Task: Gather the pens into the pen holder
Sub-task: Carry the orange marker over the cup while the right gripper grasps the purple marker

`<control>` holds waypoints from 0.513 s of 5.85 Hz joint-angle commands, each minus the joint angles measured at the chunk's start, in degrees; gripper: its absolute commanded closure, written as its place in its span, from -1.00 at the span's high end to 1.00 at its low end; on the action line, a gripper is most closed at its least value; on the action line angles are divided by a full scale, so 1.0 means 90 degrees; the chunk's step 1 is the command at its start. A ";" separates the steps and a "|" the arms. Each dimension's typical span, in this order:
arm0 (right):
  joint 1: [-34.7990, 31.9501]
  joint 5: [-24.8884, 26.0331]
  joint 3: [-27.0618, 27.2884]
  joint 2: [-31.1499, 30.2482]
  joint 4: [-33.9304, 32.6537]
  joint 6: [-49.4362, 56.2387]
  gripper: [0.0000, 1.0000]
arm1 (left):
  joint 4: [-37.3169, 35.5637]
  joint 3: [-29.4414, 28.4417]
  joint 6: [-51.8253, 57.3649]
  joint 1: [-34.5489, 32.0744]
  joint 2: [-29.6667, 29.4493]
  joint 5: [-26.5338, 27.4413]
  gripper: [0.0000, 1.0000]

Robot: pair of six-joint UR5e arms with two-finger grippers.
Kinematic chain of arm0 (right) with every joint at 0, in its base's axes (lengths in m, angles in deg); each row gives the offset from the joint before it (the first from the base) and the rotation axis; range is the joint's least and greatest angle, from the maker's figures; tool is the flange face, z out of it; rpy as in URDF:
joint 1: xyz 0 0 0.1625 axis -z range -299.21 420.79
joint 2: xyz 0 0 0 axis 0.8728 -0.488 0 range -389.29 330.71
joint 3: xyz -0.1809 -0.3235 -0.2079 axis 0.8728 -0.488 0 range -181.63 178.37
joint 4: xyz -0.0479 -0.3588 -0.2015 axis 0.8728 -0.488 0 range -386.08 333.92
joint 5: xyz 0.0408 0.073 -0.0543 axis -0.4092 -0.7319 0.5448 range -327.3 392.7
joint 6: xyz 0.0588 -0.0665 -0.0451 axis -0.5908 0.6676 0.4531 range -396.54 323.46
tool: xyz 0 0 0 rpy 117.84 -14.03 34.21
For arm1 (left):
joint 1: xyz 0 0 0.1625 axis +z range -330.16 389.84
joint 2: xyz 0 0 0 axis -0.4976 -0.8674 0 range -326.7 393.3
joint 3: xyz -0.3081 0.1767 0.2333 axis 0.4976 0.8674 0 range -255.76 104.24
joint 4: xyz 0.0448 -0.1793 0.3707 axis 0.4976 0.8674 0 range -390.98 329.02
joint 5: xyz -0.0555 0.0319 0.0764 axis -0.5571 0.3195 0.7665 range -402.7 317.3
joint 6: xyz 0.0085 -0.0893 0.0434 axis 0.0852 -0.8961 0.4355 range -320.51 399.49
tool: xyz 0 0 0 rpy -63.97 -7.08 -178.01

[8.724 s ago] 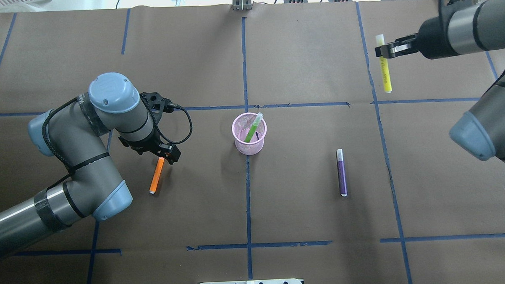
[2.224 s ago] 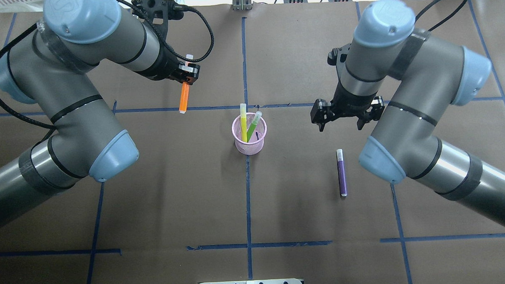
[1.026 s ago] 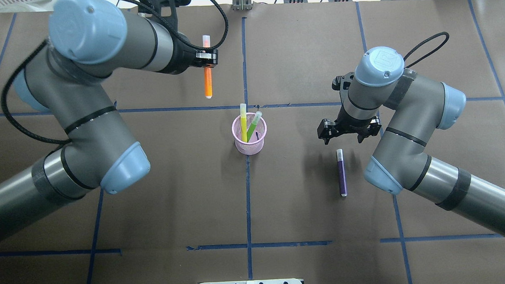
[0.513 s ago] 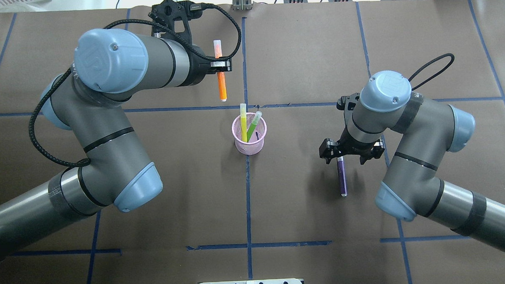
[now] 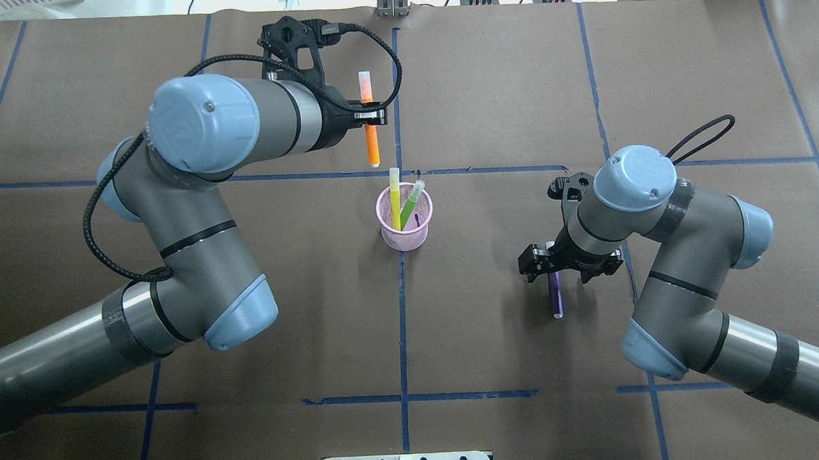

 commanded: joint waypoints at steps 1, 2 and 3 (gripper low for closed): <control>0.0021 0.0266 -0.0024 0.0055 0.0007 0.0056 1.00 | 0.0145 -0.0042 -0.0007 0.0114 0.0035 0.0131 -1.00; 0.0030 0.0355 -0.0063 0.0085 -0.0022 0.0085 1.00 | 0.0146 -0.0032 0.0003 0.0123 0.0064 0.0131 -1.00; 0.0021 0.0356 -0.0063 0.0085 -0.0023 0.0085 1.00 | 0.0320 -0.0042 0.0003 0.0201 0.0161 0.0131 -1.00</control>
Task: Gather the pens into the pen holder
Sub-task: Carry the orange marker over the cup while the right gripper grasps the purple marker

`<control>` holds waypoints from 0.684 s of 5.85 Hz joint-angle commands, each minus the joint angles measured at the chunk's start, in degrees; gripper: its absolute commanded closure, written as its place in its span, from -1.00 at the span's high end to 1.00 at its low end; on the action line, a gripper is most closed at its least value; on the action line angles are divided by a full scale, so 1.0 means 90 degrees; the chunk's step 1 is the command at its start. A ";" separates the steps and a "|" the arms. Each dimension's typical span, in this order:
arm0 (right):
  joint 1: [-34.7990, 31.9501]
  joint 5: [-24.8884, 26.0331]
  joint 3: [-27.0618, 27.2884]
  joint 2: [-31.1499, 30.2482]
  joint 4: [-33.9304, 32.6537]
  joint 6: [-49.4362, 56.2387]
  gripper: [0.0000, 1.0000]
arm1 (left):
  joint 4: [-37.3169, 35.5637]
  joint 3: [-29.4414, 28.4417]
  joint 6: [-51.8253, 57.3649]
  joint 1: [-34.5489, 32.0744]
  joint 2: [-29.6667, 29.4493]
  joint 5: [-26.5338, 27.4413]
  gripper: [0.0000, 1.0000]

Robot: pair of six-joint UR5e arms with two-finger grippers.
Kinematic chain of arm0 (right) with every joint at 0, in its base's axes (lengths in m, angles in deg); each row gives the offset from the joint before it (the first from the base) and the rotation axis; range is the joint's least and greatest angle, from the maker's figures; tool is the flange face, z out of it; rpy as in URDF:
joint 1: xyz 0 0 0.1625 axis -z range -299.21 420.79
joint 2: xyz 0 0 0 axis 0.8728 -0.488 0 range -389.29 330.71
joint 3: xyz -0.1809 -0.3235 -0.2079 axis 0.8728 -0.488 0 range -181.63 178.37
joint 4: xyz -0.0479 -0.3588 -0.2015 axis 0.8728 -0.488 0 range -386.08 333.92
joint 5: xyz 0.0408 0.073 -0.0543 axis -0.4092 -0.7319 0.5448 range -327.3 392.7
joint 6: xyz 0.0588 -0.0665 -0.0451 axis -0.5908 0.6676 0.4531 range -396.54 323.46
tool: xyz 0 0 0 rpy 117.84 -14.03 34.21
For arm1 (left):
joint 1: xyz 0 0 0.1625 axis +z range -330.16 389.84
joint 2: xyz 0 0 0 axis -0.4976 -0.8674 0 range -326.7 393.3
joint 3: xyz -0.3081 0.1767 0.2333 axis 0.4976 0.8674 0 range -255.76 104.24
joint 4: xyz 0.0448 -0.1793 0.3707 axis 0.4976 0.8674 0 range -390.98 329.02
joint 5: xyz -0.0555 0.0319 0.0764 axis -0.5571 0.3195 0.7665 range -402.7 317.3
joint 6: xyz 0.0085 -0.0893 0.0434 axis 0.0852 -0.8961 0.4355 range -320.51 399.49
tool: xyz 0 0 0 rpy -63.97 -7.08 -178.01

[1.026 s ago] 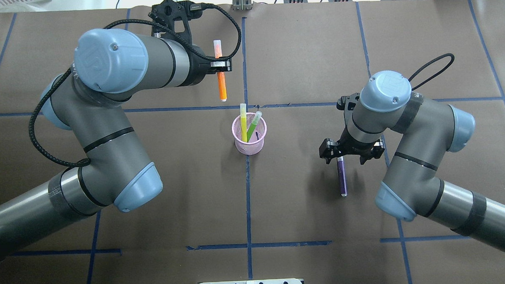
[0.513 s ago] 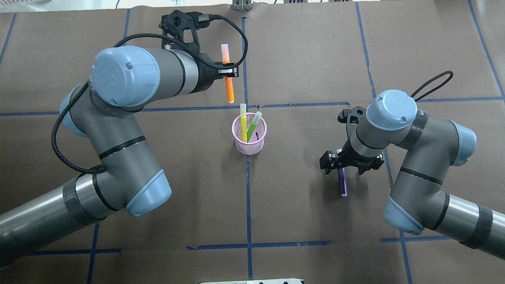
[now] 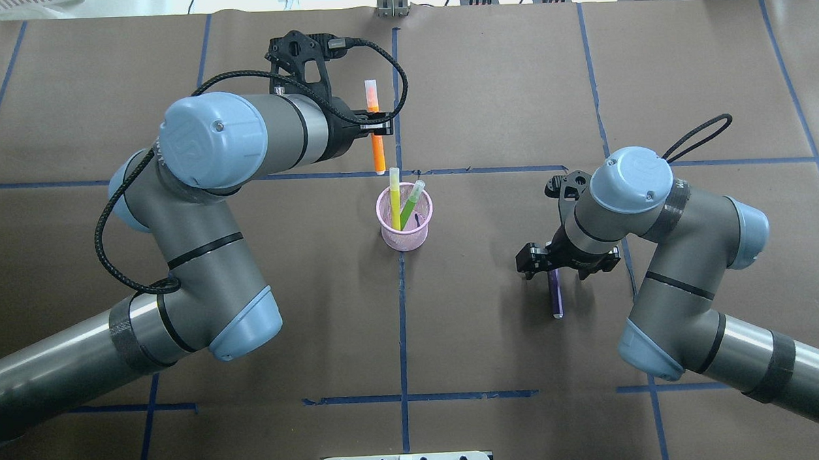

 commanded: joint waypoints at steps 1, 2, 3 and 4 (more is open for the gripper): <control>-0.0042 0.0042 0.0001 0.0009 -0.0007 0.0009 1.00 | 0.0342 -0.0024 -0.0007 0.0115 0.0132 0.0022 -1.00; -0.0062 0.0033 0.0001 0.0028 -0.0007 0.0009 1.00 | 0.0383 -0.0025 -0.0007 0.0125 0.0132 0.0032 -1.00; -0.0062 0.0032 0.0001 0.0028 -0.0007 0.0009 1.00 | 0.0790 -0.0218 -0.0114 0.0376 0.0142 0.0535 -1.00; -0.0062 0.0032 0.0001 0.0028 -0.0007 0.0009 1.00 | 0.1161 -0.0539 -0.0173 0.0514 0.0142 0.0695 -1.00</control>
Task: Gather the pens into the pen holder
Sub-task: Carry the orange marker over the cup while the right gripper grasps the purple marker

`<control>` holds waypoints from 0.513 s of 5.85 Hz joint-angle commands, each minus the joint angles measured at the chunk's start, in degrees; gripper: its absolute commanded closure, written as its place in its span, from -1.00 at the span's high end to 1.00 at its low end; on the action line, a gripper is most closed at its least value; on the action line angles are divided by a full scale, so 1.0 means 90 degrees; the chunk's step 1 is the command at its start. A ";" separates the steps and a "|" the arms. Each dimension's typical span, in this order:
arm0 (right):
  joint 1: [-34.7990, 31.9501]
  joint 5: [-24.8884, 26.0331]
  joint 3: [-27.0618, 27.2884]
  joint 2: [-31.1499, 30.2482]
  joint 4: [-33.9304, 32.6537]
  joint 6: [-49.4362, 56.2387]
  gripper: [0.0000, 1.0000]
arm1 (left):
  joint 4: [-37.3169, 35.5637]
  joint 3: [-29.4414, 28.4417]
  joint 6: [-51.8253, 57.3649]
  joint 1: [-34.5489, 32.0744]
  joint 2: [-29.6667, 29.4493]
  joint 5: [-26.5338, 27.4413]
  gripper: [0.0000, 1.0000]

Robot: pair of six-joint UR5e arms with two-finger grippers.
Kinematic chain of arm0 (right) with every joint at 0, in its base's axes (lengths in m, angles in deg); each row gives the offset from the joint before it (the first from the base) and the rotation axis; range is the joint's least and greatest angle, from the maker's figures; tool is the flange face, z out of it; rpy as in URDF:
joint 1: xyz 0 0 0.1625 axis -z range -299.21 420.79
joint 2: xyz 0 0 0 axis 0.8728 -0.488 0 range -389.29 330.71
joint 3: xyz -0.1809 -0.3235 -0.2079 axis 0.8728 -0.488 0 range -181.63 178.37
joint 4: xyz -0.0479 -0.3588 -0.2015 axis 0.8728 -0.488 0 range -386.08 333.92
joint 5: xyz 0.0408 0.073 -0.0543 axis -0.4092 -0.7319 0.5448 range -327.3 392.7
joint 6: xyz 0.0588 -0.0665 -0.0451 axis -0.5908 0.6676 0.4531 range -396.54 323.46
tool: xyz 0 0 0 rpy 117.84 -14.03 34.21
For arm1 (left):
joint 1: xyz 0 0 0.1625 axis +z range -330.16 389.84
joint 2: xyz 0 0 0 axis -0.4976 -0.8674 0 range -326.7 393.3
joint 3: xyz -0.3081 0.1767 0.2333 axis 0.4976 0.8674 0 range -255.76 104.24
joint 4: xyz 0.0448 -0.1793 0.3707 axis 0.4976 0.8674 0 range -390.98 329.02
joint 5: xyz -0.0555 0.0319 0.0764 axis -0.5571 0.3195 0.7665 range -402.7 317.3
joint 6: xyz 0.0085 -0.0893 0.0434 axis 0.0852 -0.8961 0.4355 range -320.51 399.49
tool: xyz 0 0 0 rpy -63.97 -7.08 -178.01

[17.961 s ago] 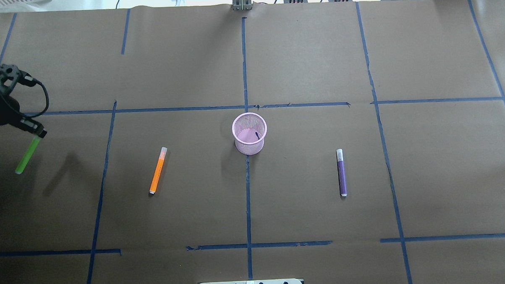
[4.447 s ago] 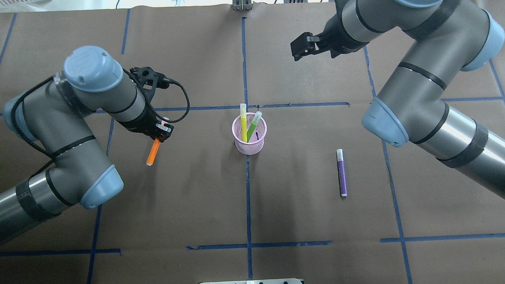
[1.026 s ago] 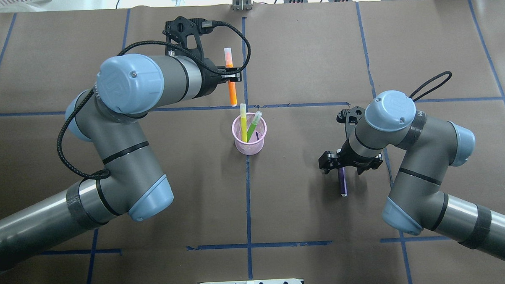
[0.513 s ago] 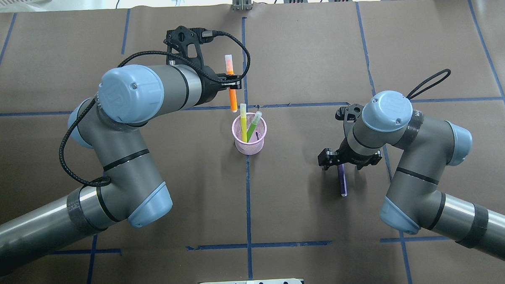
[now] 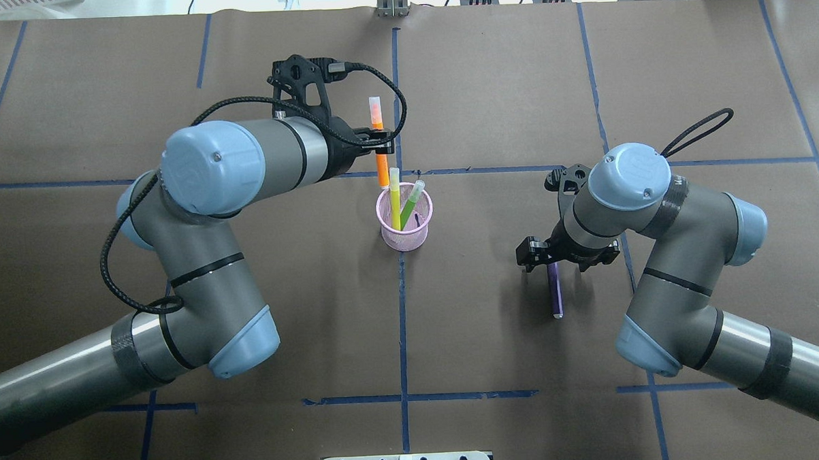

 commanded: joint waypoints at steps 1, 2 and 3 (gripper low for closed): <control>-0.0013 -0.0001 0.0000 0.0001 0.0000 0.0000 1.00 | 0.0524 -0.0470 -0.0072 0.0214 0.0014 0.0225 -1.00; -0.0013 -0.0001 0.0000 0.0011 0.0000 0.0000 1.00 | 0.0700 -0.0588 -0.0072 0.0312 0.0024 0.0235 -1.00; -0.0013 -0.0010 0.0000 0.0060 0.0000 0.0000 1.00 | 0.0712 -0.0608 -0.0072 0.0322 0.0063 0.0225 -1.00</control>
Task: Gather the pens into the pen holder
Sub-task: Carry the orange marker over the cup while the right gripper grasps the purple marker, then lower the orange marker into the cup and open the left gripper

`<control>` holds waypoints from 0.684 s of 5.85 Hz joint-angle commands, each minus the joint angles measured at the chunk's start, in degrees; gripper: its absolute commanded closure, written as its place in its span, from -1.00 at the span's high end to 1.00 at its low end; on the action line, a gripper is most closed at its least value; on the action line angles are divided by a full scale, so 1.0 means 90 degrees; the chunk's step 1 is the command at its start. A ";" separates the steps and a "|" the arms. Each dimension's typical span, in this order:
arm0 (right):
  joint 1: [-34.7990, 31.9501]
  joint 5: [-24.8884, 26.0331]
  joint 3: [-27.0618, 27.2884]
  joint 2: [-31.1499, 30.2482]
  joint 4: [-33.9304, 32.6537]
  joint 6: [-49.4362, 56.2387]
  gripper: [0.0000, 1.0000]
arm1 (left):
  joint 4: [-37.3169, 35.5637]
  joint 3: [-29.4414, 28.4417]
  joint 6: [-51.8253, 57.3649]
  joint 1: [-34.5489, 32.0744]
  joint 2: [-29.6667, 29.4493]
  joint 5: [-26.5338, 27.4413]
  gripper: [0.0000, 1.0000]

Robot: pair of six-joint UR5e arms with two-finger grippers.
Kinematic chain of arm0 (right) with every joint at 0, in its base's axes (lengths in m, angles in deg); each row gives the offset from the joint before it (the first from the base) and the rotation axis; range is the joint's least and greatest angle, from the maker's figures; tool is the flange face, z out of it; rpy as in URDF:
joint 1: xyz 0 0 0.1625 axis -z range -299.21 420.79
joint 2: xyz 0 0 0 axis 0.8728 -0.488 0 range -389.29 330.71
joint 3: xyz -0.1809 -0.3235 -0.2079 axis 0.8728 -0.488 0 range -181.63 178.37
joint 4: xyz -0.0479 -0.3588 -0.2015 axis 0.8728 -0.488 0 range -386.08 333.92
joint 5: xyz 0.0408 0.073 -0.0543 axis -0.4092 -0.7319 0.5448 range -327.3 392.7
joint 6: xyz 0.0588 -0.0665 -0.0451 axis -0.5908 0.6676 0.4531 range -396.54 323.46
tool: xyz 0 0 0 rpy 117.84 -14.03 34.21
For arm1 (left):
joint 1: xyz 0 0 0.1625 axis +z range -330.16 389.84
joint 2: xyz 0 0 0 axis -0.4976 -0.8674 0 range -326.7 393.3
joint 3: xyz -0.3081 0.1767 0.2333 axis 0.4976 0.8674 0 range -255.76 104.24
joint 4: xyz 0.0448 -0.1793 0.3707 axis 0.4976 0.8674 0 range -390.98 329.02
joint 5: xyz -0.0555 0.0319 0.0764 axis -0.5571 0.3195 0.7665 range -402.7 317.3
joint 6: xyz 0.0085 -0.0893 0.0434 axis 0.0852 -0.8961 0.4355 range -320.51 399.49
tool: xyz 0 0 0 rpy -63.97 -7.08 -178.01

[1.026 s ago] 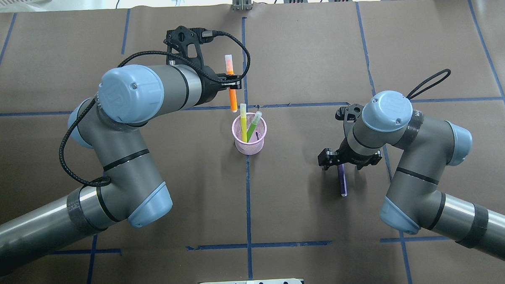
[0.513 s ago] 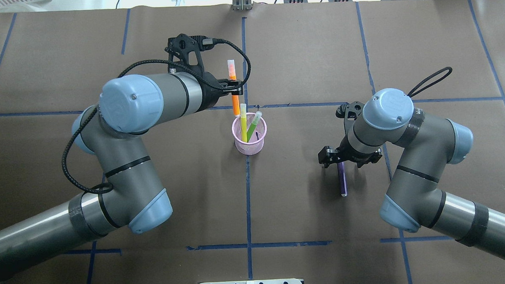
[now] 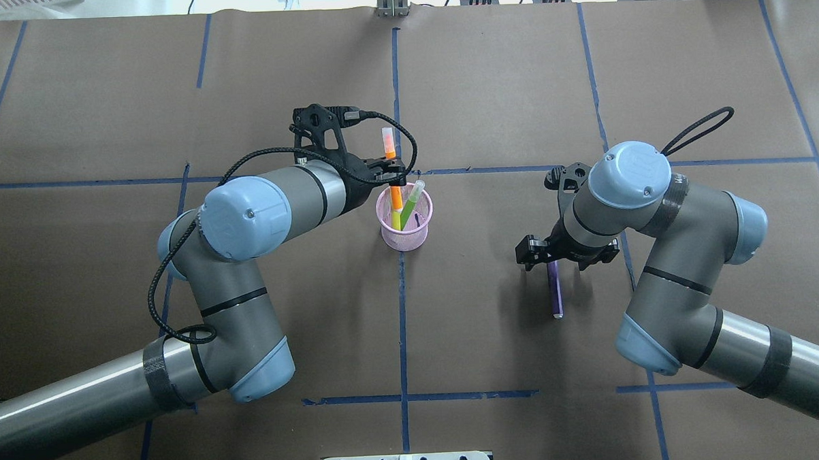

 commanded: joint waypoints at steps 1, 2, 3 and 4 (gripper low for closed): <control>-0.0001 -0.0007 0.0000 0.0036 -0.0010 0.0000 1.00 | 0.0061 -0.0055 -0.0011 0.0053 0.0029 0.0000 -1.00; -0.0001 -0.0007 0.0000 0.0036 -0.0010 0.0000 1.00 | 0.0061 -0.0055 -0.0002 0.0054 0.0039 0.0000 -0.73; -0.0011 -0.0007 0.0000 0.0036 -0.0010 0.0000 1.00 | 0.0061 -0.0035 -0.0011 0.0063 0.0020 0.0000 0.98; -0.0011 -0.0017 0.0000 0.0036 -0.0010 0.0000 1.00 | 0.0061 0.0004 0.0008 0.0063 0.0019 0.0000 1.00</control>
